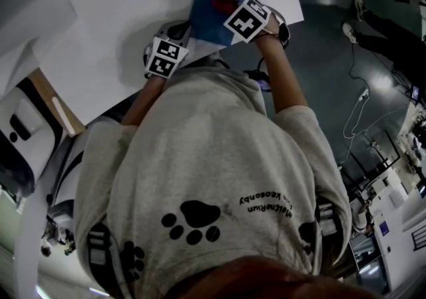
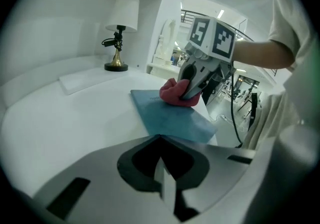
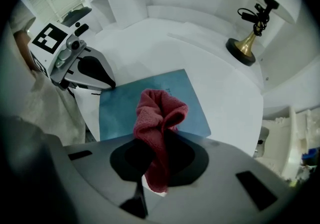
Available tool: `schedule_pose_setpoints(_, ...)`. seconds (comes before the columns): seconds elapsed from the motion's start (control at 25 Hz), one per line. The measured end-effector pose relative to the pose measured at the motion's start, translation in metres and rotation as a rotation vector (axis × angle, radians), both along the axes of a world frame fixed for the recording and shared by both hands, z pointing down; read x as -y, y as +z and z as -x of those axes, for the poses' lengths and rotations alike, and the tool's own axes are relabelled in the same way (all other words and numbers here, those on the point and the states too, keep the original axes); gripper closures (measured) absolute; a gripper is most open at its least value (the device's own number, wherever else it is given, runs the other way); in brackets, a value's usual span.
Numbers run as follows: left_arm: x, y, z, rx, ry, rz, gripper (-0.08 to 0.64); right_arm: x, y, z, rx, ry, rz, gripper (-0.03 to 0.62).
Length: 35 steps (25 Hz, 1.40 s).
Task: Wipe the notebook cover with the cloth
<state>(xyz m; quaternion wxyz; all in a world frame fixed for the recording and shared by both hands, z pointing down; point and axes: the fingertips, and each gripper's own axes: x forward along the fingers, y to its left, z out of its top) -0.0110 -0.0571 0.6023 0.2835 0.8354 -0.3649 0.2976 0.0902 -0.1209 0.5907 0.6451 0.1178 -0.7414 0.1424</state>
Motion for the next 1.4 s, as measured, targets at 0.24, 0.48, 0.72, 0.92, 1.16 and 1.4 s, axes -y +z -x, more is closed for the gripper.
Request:
schedule_pose_setpoints(0.24,0.002,0.000,0.000,0.001,0.000,0.000,0.548,-0.003,0.000,-0.023,-0.029,0.038,-0.007,0.531)
schedule_pose_setpoints(0.48,0.002,0.000,0.000,0.006,0.001,-0.008,0.548,-0.011,0.004,-0.053,-0.078,0.094,0.002,0.531)
schedule_pose_setpoints(0.72,0.002,0.001,0.001,0.006,-0.005,-0.011,0.548,-0.022,0.002,-0.095,-0.148,0.184,0.007,0.531)
schedule_pose_setpoints(0.92,0.001,0.000,0.001,0.007,-0.003,-0.006,0.548,-0.021,-0.015,-0.106,-0.153,0.254,-0.038,0.531)
schedule_pose_setpoints(1.16,-0.007,0.003,0.004,0.011,0.008,0.014,0.548,-0.016,-0.036,-0.053,-0.004,0.222,-0.098,0.531)
schedule_pose_setpoints(1.4,-0.014,0.004,0.004,0.027,0.019,0.012,0.548,-0.025,-0.040,0.024,0.107,0.070,-0.101,0.531)
